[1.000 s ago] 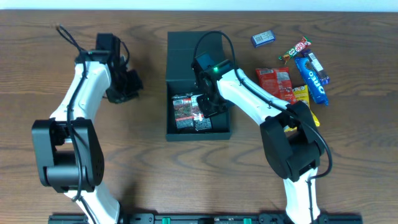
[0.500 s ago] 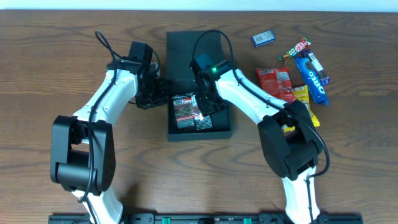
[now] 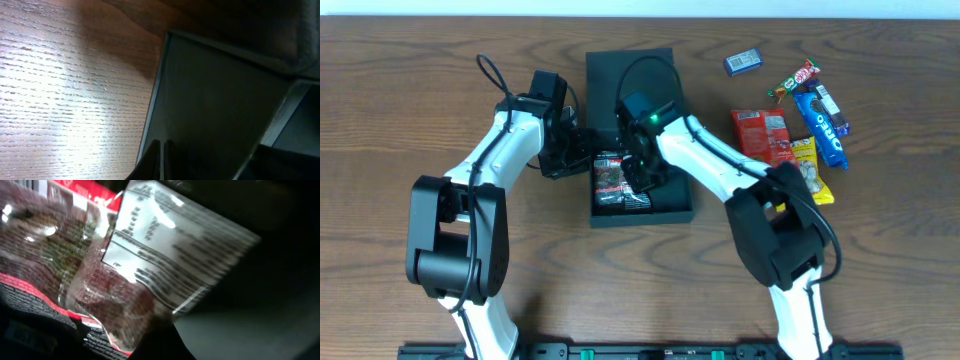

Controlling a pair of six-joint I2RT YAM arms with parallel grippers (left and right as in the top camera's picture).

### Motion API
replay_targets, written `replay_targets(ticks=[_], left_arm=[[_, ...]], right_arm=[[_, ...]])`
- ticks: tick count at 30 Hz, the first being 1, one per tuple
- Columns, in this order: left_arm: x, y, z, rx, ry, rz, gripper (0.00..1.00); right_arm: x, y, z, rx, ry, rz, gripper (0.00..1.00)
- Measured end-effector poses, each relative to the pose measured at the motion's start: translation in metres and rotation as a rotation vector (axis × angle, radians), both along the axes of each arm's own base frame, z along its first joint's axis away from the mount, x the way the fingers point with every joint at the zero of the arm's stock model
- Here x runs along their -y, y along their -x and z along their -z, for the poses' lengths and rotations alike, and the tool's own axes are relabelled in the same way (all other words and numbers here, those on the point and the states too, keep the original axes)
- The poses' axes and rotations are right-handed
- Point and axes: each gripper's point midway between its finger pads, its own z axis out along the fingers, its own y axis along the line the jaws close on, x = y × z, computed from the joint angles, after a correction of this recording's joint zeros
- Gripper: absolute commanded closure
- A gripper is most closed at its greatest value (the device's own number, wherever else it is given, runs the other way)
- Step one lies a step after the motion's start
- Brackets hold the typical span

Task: Pack container
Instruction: 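Release the packets in the box and withdraw the right gripper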

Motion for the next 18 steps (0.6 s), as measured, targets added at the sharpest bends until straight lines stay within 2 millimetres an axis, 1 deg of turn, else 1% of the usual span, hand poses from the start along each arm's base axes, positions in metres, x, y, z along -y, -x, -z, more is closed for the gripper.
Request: replay_targets(ticks=[3, 5, 7, 8, 11, 15, 18], left_arm=[[0.0, 0.0, 0.0, 0.0, 0.0, 0.0, 0.94], [0.0, 0.0, 0.0, 0.0, 0.0, 0.0, 0.94], [0.0, 0.0, 0.0, 0.0, -0.001, 0.0, 0.94], [0.0, 0.0, 0.0, 0.0, -0.001, -0.001, 0.94], [0.0, 0.0, 0.0, 0.0, -0.001, -0.001, 0.94], [-0.001, 0.0, 0.0, 0.001, -0.008, -0.002, 0.94], [-0.003, -0.001, 0.001, 0.002, -0.012, -0.004, 0.94]], right_arm=[[0.002, 0.004, 0.002, -0.02, 0.01, -0.005, 0.99], [0.008, 0.009, 0.002, -0.037, 0.034, -0.008, 0.99], [0.013, 0.011, -0.002, -0.047, 0.066, -0.008, 0.99], [0.016, 0.008, -0.006, -0.039, 0.085, -0.008, 0.99], [0.017, -0.012, -0.027, 0.037, 0.115, -0.006, 0.99], [0.017, -0.037, -0.066, 0.145, 0.11, 0.002, 0.99], [0.035, -0.056, -0.098, 0.243, 0.133, 0.021, 0.99]])
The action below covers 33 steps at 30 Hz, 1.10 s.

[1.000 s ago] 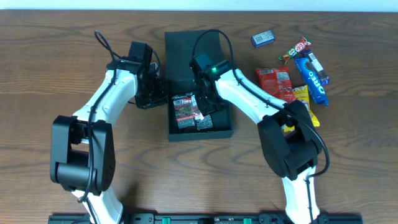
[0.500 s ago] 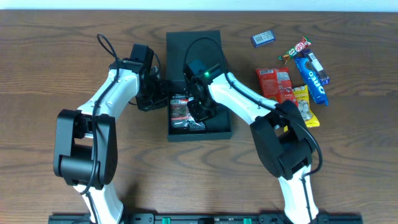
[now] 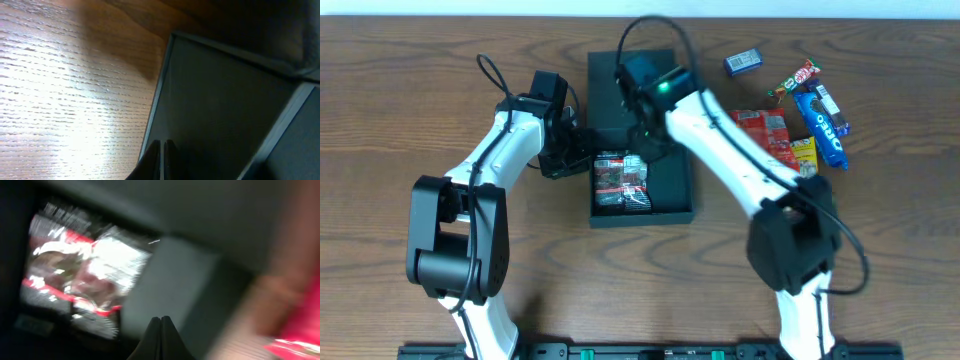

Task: Pack container
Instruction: 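Release the packets in the box and withdraw the right gripper, then grasp the red snack bag with the right gripper and drop it in the box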

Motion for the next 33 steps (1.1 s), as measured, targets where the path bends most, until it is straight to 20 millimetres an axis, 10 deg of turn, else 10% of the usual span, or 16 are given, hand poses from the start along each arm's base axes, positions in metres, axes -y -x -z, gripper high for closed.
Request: replay_targets(ticks=[7, 10, 15, 27, 33], left_arm=[[-0.025, -0.01, -0.003, 0.008, -0.032, -0.057, 0.94], [-0.037, -0.026, -0.017, 0.052, -0.056, -0.082, 0.94], [-0.039, -0.042, -0.032, 0.105, -0.063, -0.089, 0.94], [-0.041, -0.041, -0.031, 0.1, -0.075, -0.091, 0.94], [-0.041, -0.04, -0.031, 0.093, -0.076, -0.09, 0.94]], right_arm=[[0.115, -0.054, -0.036, 0.114, 0.056, 0.171, 0.96], [0.183, -0.073, -0.031, 0.127, 0.066, 0.293, 0.44], [0.237, -0.07, 0.0, 0.065, 0.076, 0.343, 0.09], [0.227, -0.06, 0.077, -0.112, 0.048, 0.295, 0.19], [0.223, -0.056, 0.088, -0.145, 0.02, 0.305, 0.69]])
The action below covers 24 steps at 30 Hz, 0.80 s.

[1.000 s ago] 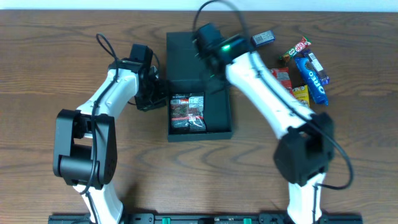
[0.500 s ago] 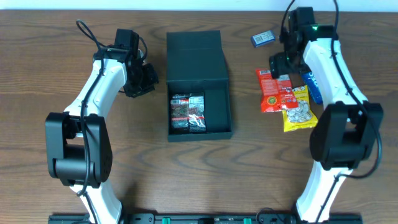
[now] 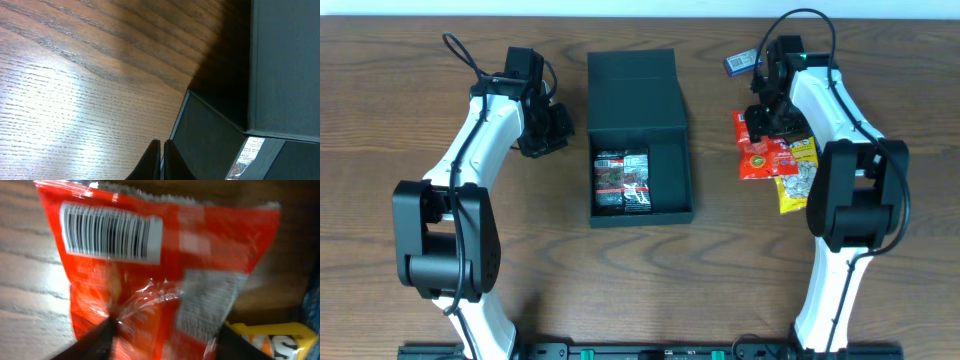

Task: Pack container
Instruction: 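Grasp the red snack bag with the right gripper and drop it in the box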

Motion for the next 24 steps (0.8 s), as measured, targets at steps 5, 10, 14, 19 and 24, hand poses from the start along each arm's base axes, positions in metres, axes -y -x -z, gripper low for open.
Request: replay_targets(ticks=[5, 10, 14, 19, 24], left_arm=[[0.0, 0.0, 0.0, 0.0, 0.0, 0.0, 0.94], [0.0, 0.0, 0.0, 0.0, -0.002, 0.0, 0.94], [-0.002, 0.0, 0.0, 0.002, -0.012, 0.002, 0.94], [-0.008, -0.001, -0.001, 0.004, -0.047, -0.001, 0.94], [-0.021, -0.011, -0.013, 0.032, -0.089, -0.016, 0.94]], right_arm=[[-0.005, -0.002, -0.005, 0.007, -0.029, 0.002, 0.96], [-0.006, 0.001, -0.011, -0.022, -0.032, 0.024, 0.99], [-0.009, -0.004, -0.033, -0.034, -0.031, 0.034, 0.99], [-0.046, -0.034, -0.104, 0.14, -0.057, -0.006, 0.99], [-0.119, -0.01, -0.151, 0.194, -0.125, -0.073, 0.99]])
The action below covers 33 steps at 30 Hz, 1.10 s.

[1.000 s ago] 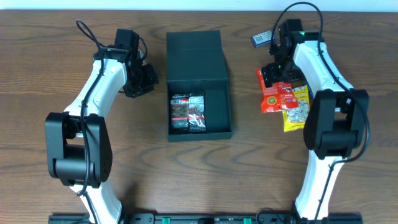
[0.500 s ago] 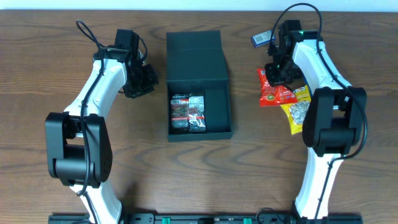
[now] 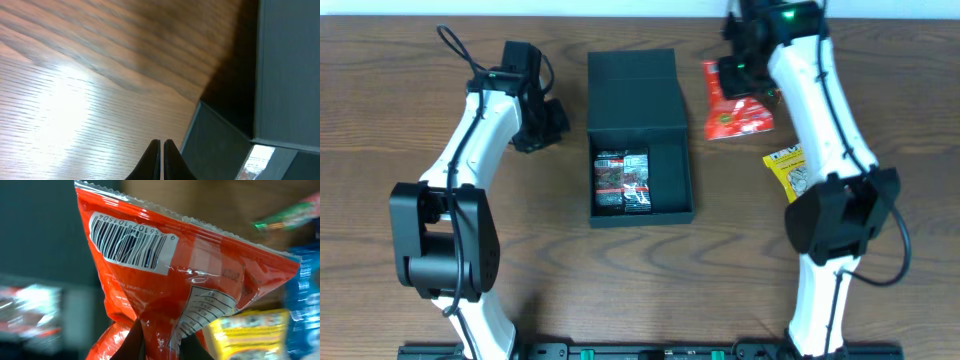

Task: Pack container
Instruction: 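Grasp the red snack bag with the right gripper and drop it in the box, then reach the right gripper to the yellow HACKS bag and grasp it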

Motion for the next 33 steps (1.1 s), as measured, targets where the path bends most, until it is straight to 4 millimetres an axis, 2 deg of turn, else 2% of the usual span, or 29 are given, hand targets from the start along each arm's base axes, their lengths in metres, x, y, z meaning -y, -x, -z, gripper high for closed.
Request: replay_targets(ticks=[2, 5, 9, 14, 17, 23, 29, 30, 31, 32, 33], left_arm=[[-0.015, -0.006, -0.01, 0.015, -0.027, -0.025, 0.94], [-0.042, -0.016, -0.023, 0.043, -0.055, -0.07, 0.94], [-0.082, -0.023, -0.034, 0.069, -0.076, -0.152, 0.94], [-0.122, -0.018, -0.035, 0.061, -0.077, -0.229, 0.94], [-0.127, -0.017, -0.035, 0.06, -0.076, -0.233, 0.94], [-0.125, -0.017, -0.035, 0.061, -0.065, -0.225, 0.94], [-0.124, -0.018, -0.035, 0.062, -0.058, -0.223, 0.94], [-0.123, -0.018, -0.035, 0.062, -0.053, -0.222, 0.94], [-0.122, -0.018, -0.035, 0.062, -0.049, -0.221, 0.94], [-0.121, -0.018, -0.036, 0.062, -0.044, -0.219, 0.94], [-0.121, -0.018, -0.036, 0.063, -0.041, -0.219, 0.94]], right_arm=[[-0.037, 0.014, -0.004, -0.01, -0.047, -0.036, 0.99], [-0.077, 0.031, 0.008, -0.046, -0.081, -0.069, 0.98], [-0.114, 0.062, 0.033, -0.118, -0.083, -0.084, 0.99], [-0.148, 0.088, 0.066, -0.16, -0.085, -0.068, 0.99], [-0.162, 0.093, 0.072, -0.151, -0.1, -0.055, 0.99], [-0.191, 0.105, 0.09, -0.134, -0.131, -0.043, 0.98], [-0.197, 0.109, 0.097, -0.136, -0.142, -0.017, 0.98], [-0.197, 0.109, 0.098, -0.136, -0.142, -0.014, 0.91], [-0.198, 0.109, 0.097, -0.134, -0.145, -0.013, 0.58], [-0.198, 0.108, 0.098, -0.134, -0.147, -0.007, 0.35], [-0.198, 0.108, 0.098, -0.135, -0.146, -0.008, 0.24]])
